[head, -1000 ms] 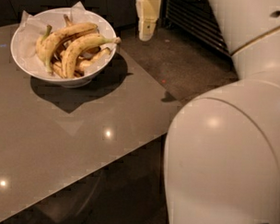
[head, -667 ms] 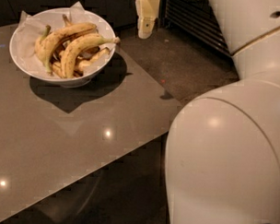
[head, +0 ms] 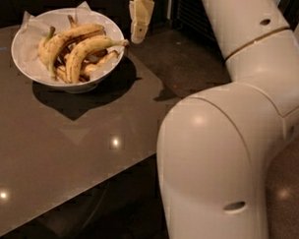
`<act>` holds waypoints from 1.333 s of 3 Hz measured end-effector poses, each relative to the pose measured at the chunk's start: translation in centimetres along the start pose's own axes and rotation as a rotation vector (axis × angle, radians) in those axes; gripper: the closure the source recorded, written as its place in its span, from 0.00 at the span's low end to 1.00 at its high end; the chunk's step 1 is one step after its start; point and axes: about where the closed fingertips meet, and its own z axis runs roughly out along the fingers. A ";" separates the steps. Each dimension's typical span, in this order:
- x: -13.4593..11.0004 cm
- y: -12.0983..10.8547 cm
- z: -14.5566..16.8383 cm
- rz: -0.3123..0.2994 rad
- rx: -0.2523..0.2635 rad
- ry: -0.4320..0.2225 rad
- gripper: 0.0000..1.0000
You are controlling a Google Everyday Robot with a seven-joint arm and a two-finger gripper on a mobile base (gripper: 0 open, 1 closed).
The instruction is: Pick banana from white bowl
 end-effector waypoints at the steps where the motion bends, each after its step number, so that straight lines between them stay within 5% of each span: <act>1: -1.5 -0.3 2.9 -0.003 -0.049 -0.034 0.03; 4: -3.9 -1.0 7.8 0.040 -0.113 -0.088 0.41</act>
Offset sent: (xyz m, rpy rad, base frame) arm 0.0165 0.0470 -0.0384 -0.0378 0.2326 0.0817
